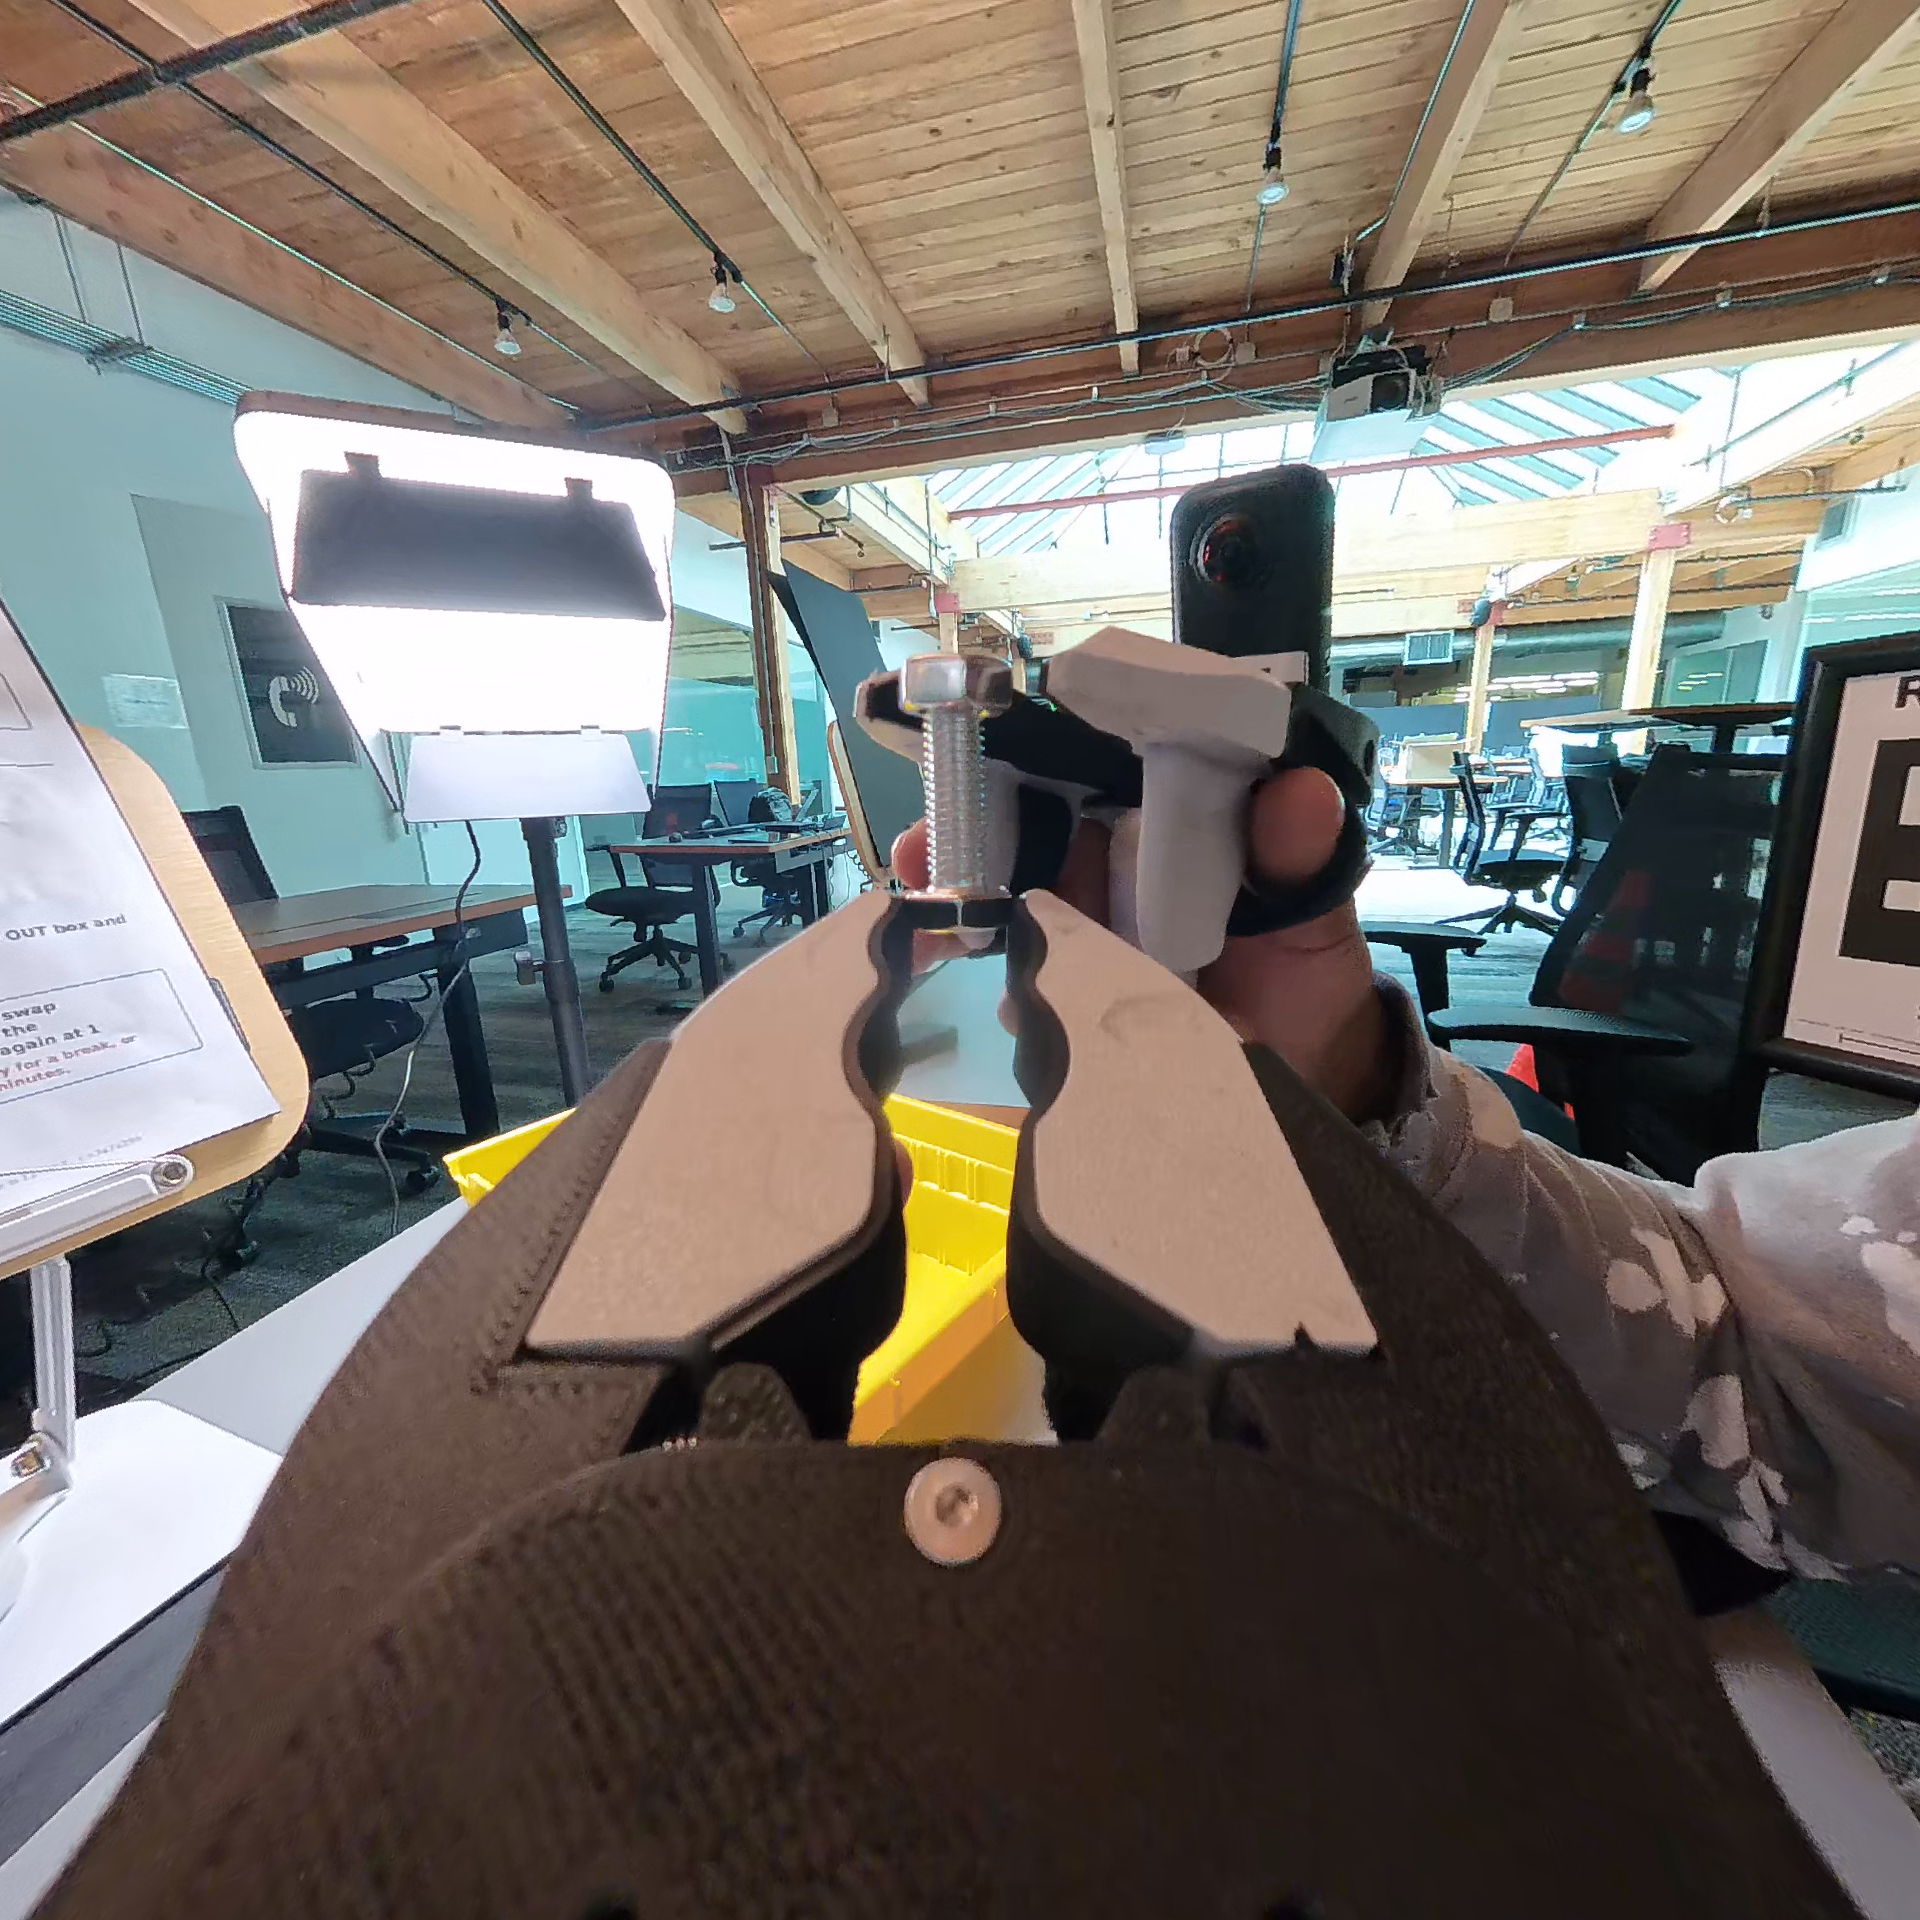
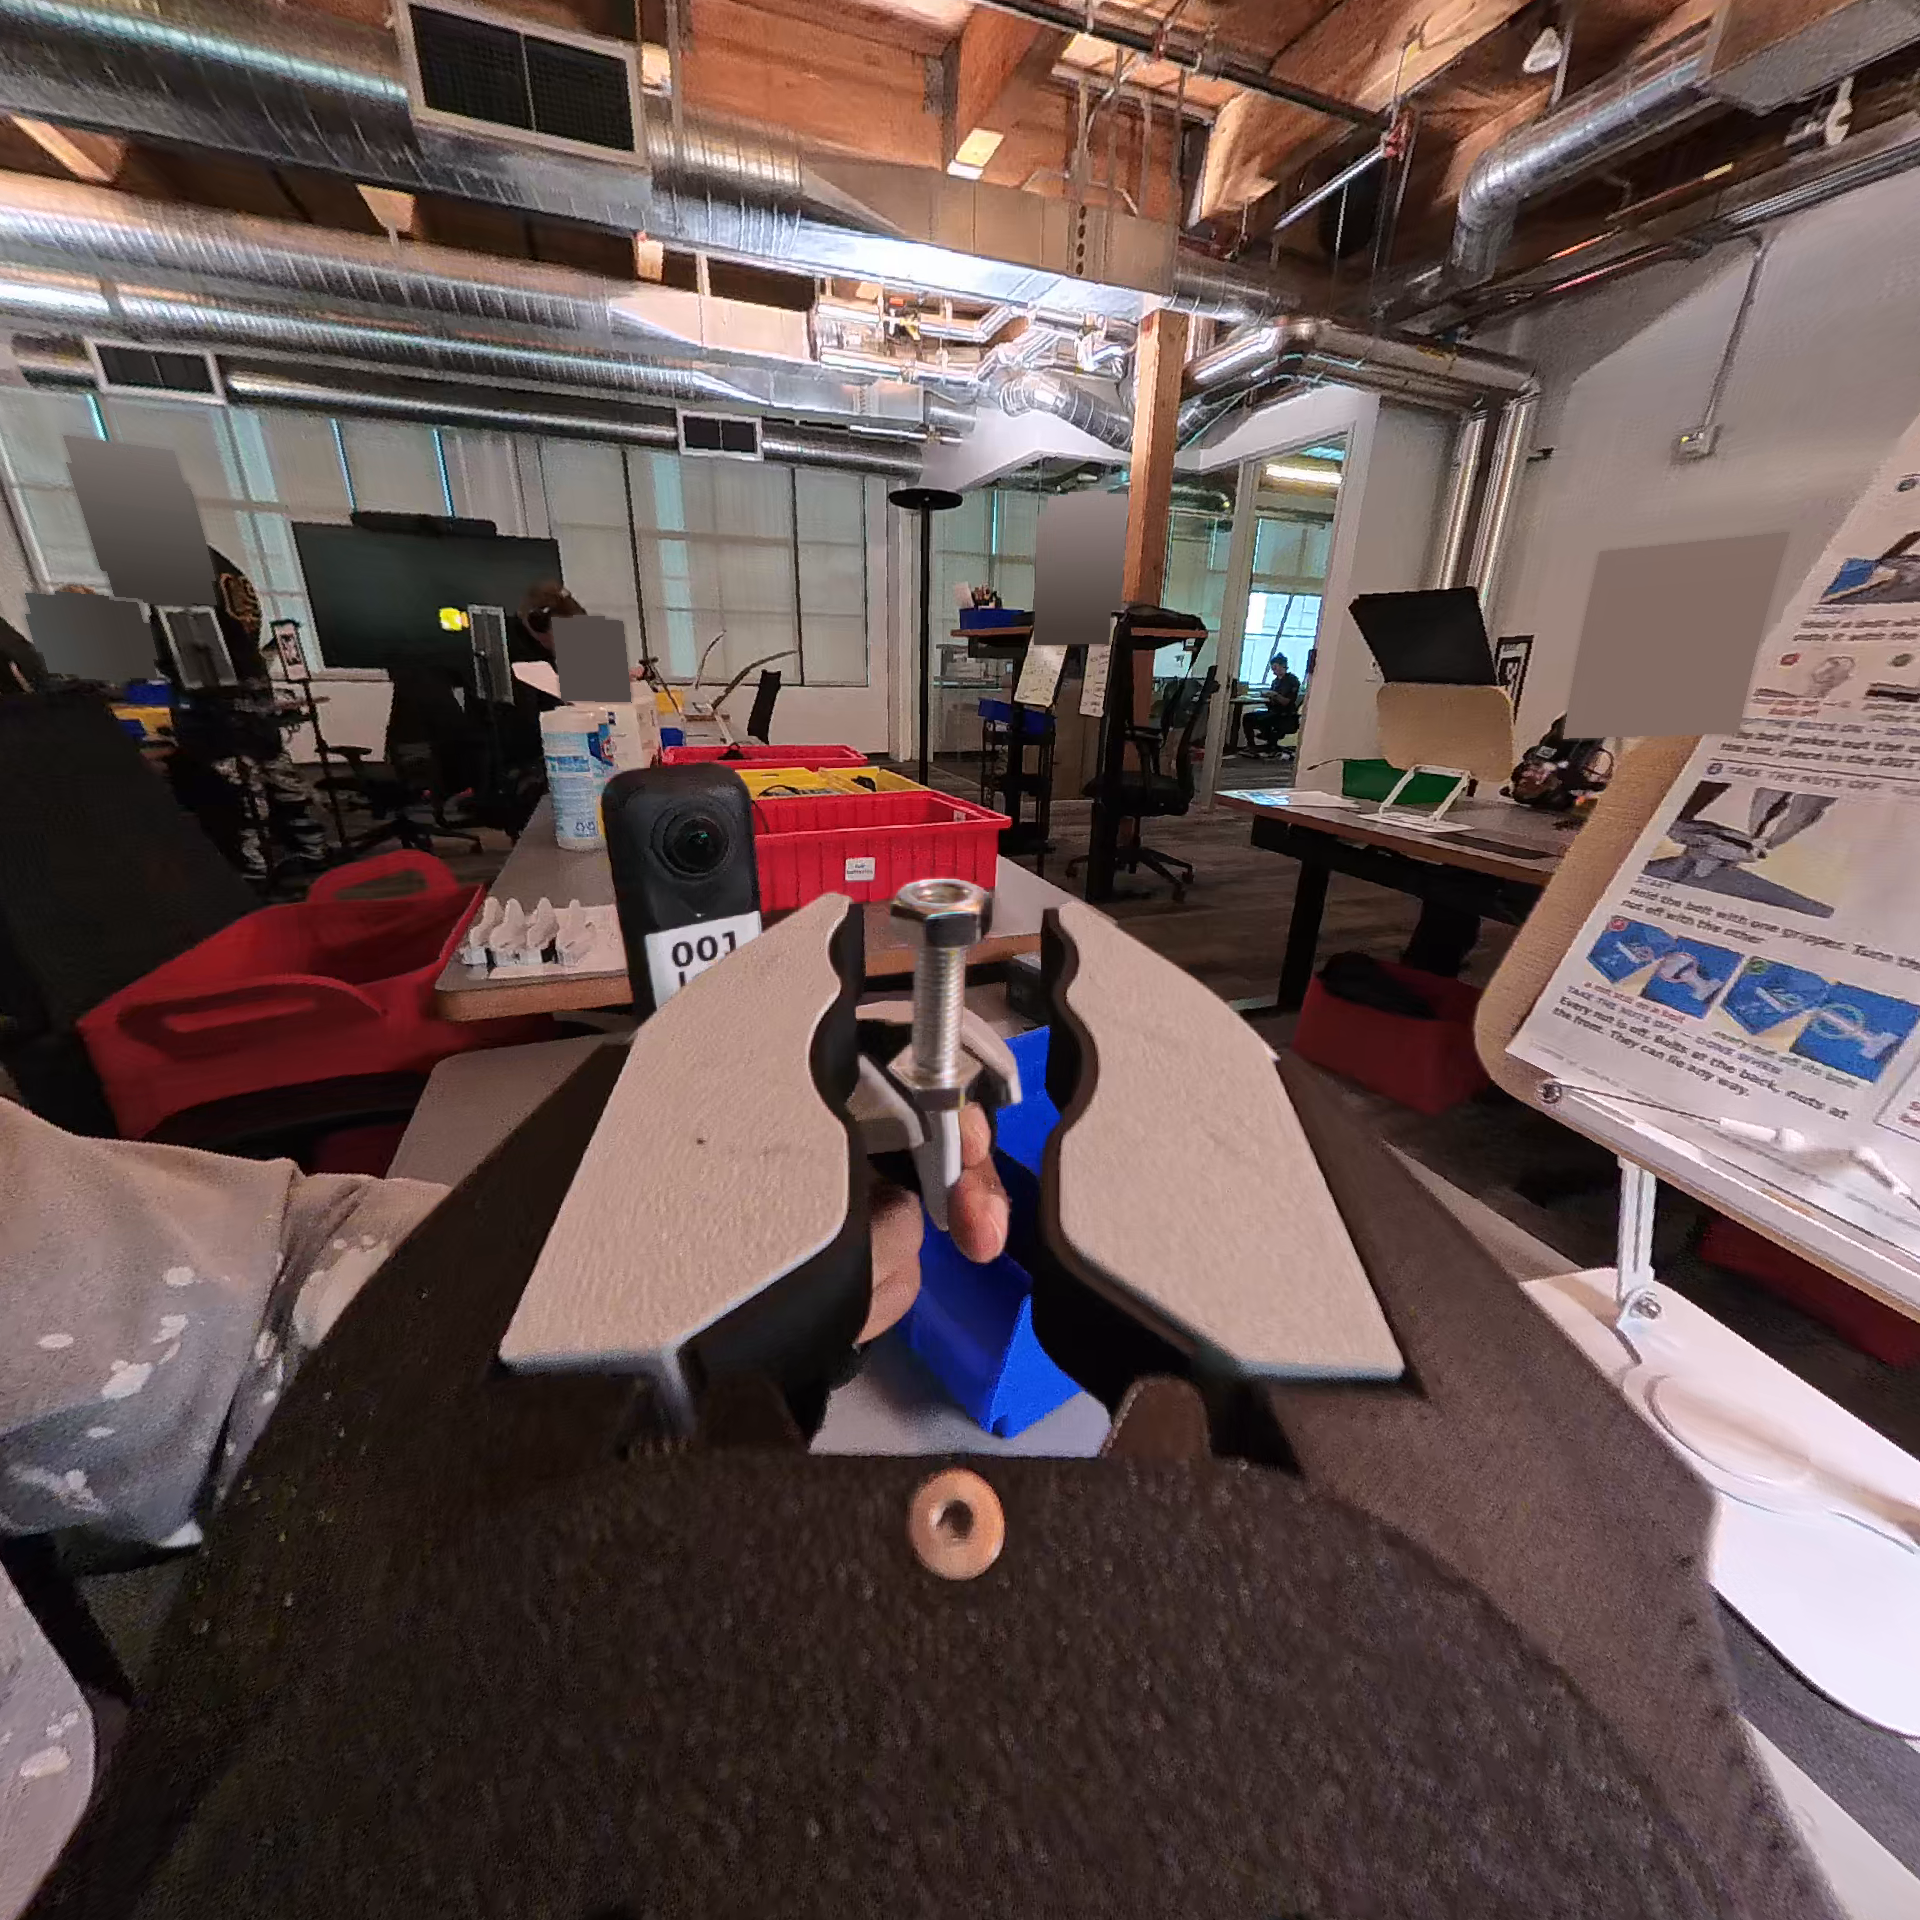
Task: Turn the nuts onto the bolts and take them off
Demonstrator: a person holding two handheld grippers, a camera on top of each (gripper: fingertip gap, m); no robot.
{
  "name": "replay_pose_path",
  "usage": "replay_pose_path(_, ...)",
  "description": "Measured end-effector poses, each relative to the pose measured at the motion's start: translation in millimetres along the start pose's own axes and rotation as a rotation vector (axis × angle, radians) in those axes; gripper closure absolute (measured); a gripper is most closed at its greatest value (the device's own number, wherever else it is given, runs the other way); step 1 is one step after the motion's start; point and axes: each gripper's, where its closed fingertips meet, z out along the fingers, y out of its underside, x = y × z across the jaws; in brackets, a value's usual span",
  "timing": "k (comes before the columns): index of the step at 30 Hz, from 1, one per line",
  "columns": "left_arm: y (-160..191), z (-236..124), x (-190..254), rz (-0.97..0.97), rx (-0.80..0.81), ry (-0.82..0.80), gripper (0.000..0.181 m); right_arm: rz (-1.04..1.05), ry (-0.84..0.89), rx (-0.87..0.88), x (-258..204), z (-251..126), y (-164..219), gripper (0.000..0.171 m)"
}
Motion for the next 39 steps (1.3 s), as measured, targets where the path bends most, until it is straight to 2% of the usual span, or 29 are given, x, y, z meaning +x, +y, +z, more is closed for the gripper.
replay_pose_path(3,3,1,1,0.007,-0.013,0.004,0.163,-0.009,0.001,-0.019,-2,3,4,0.14)
replay_pose_path(5,5,2,2,0.009,-0.023,0.006,0.163,-0.004,-0.006,-0.018,-1,2,4,0.153)
replay_pose_path(9,6,1,-2,-0.002,-0.024,0.003,0.163,-0.039,-0.001,-0.052,5,-4,5,0.153)
replay_pose_path(13,12,0,-9,-0.033,-0.041,0.0,0.163,-0.006,-0.04,0.012,10,-15,-7,0.153)
replay_pose_path(17,15,-2,-16,-0.052,-0.037,-0.015,0.163,-0.027,0.055,0.035,37,-35,-17,0.153)
replay_pose_path(19,13,-3,-19,-0.06,-0.027,-0.026,0.163,-0.034,0.14,-0.008,63,-45,-9,0.153)
replay_pose_path(22,10,-6,-25,-0.064,-0.007,-0.052,0.163,-0.052,0.295,-0.136,115,-63,25,0.153)
replay_pose_path(26,3,-10,-29,-0.046,0.006,-0.069,0.164,-0.022,0.503,-0.393,191,-98,106,0.153)
replay_pose_path(30,0,-12,-31,-0.042,0.011,-0.074,0.164,0.055,0.606,-0.688,233,-131,200,0.153)
replay_pose_path(32,-2,-12,-32,-0.033,0.011,-0.076,0.163,0.088,0.656,-0.817,245,-148,235,0.153)
replay_pose_path(34,-4,-13,-32,-0.02,0.01,-0.077,0.163,0.095,0.703,-0.929,253,-165,258,0.153)
replay_pose_path(39,-10,-16,-34,-0.014,0.019,-0.079,0.163,0.117,0.775,-1.071,261,-187,280,0.153)
